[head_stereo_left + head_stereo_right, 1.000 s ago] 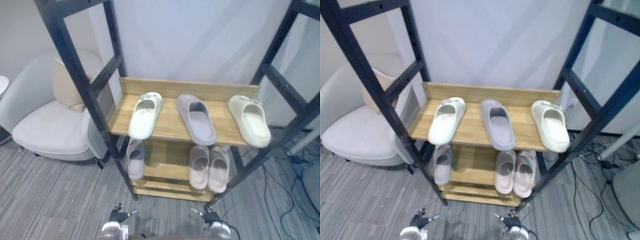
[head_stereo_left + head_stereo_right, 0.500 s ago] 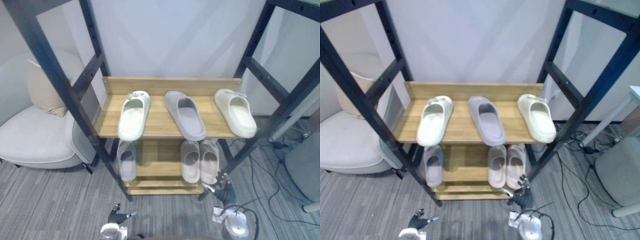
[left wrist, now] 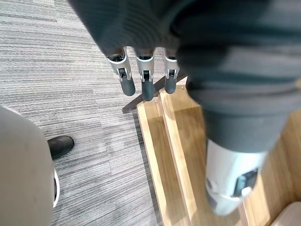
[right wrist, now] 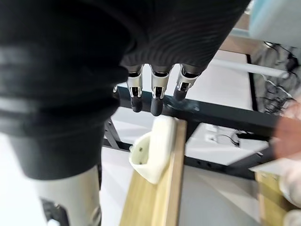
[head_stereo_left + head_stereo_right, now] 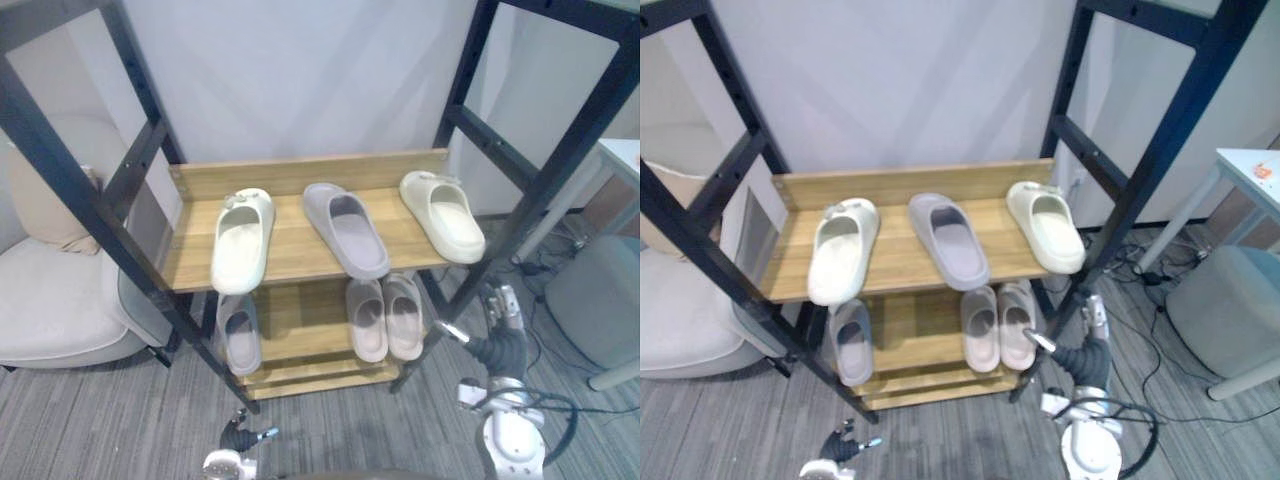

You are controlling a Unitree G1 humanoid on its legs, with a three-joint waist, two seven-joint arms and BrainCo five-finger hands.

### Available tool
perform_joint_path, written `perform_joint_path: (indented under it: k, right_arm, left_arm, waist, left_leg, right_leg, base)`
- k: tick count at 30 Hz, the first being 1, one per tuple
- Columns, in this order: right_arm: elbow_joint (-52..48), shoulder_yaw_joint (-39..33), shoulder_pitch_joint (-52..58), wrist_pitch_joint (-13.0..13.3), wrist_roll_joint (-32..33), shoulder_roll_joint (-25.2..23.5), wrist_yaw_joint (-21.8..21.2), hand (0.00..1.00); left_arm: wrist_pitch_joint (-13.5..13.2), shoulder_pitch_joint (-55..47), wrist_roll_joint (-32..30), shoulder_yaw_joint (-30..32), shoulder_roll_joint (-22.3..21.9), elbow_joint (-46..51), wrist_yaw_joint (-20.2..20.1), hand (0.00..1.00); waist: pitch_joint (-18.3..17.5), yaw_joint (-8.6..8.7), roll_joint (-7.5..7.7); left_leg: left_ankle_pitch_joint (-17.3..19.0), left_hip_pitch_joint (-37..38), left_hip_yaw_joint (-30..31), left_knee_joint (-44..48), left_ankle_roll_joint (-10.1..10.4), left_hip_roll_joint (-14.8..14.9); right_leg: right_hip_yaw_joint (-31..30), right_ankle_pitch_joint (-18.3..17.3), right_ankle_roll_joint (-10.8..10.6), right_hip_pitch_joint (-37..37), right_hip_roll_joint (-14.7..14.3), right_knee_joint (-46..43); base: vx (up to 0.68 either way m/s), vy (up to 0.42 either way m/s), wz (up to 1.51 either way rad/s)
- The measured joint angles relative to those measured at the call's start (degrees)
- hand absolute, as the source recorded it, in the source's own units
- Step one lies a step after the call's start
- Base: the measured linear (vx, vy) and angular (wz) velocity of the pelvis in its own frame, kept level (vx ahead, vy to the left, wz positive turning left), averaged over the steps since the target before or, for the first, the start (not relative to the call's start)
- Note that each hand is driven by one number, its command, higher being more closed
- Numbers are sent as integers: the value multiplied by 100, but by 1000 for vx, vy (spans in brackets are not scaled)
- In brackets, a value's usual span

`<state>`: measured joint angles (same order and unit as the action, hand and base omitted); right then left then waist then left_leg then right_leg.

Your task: Organize the slippers on the shoe rack

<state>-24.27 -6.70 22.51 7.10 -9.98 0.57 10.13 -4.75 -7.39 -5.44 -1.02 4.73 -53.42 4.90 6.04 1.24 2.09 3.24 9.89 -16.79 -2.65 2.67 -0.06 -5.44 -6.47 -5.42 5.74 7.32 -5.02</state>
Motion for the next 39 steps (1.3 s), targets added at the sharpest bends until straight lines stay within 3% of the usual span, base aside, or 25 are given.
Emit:
perform_joint_path:
  k: [13,20,27,39]
  right_arm:
    - [152,-444,-1713,13,-113,824,0,0]
    - [1185,-377,-2563,-68,147,1361,-74,0]
    - [2101,-147,-3449,-202,168,1576,-147,0]
    - [3230,375,-4725,-376,215,1930,-276,0]
  left_arm:
    - [-1,1,-15,-10,12,-11,-189,0]
    - [-12,72,-6,-14,70,-21,-265,0]
    - [-90,167,8,-15,122,-27,-270,0]
    - [-113,276,97,-21,117,-15,-271,0]
  waist:
    - [-48,-8,-27]
    - [-2,-135,55]
    - [122,-261,191]
    - [329,-396,174]
  left_leg:
    - [-92,-252,407,-25,-139,-67]
    - [-203,-319,660,-110,-186,-124]
    - [-250,-389,807,-138,-201,-144]
    - [-336,-396,951,-280,-228,-135]
  right_leg:
    - [201,13,-45,-90,72,42]
    - [388,40,-35,-55,74,138]
    - [515,59,-8,-55,80,190]
    - [666,190,47,-45,50,277]
  base:
    - [-21,-27,11]
    - [-22,-27,14]
    - [-18,-21,9]
    - [-7,-16,5]
